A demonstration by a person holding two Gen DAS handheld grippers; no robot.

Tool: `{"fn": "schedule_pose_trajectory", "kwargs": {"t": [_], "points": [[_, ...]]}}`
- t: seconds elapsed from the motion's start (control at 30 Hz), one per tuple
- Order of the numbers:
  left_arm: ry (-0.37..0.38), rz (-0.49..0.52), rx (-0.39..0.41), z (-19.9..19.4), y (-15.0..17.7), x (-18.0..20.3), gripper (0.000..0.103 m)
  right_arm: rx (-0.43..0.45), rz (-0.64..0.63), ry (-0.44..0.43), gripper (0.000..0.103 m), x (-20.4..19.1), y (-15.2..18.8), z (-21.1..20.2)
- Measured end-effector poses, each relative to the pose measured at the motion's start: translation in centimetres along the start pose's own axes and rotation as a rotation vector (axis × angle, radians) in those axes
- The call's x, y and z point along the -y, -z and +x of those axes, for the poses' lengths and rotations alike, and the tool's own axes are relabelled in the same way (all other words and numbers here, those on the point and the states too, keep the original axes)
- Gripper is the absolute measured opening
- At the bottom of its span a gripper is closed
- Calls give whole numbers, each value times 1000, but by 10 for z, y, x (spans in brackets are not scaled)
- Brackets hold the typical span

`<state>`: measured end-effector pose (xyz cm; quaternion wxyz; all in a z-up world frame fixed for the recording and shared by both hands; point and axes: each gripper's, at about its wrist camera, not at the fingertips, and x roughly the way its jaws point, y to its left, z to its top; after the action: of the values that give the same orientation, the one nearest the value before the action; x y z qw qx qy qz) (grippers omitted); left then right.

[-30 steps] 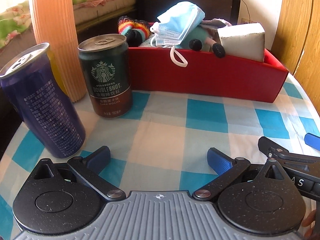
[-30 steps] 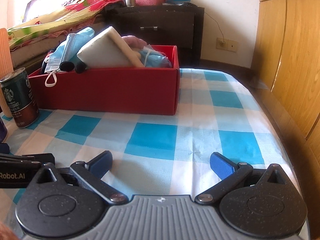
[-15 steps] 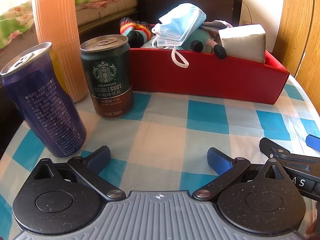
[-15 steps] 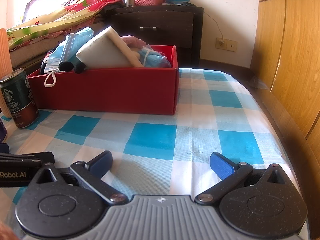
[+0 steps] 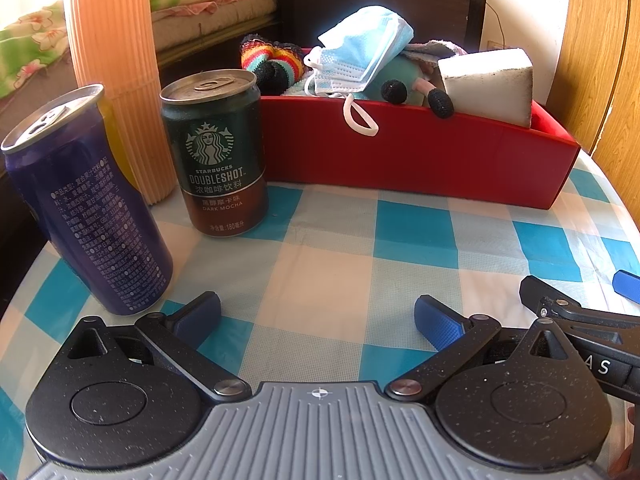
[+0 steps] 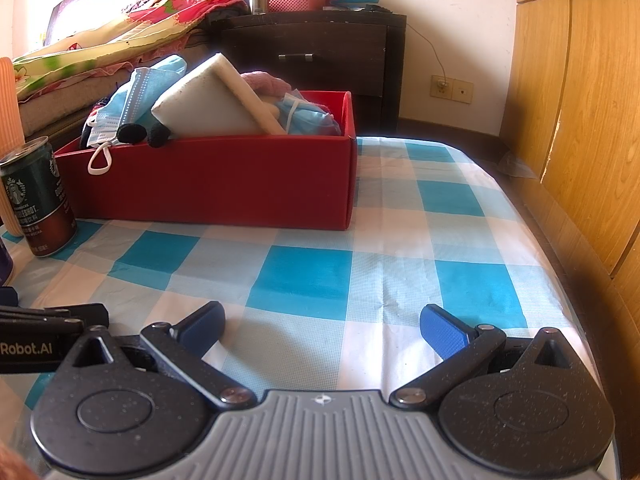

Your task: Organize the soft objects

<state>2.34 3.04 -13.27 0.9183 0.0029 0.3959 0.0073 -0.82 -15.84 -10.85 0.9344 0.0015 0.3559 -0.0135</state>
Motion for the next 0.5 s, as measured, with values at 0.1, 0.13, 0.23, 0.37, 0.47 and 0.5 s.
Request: {"fn": "schedule_pose_trajectory", "kwargs": {"t": [0.1, 0.13, 0.23, 0.37, 0.47, 0.5], "points": [[-2, -3, -1, 0, -1, 1, 98, 0, 2, 3, 85, 1, 0, 0], [0, -3, 1, 0, -2, 1, 98, 0, 3, 5, 85, 1, 0, 0], [9, 8, 16, 1, -2, 0, 98, 0, 4, 6, 85, 1, -1, 0], [9, 7, 23, 0, -2, 0, 98, 0, 4, 6, 85, 1, -1, 0], [8, 6, 25, 0, -2, 1, 98, 0, 4, 6, 85, 1, -1, 1], [8, 6, 26, 0, -1, 1, 98, 0, 4, 6, 85, 1, -1, 0]]}}
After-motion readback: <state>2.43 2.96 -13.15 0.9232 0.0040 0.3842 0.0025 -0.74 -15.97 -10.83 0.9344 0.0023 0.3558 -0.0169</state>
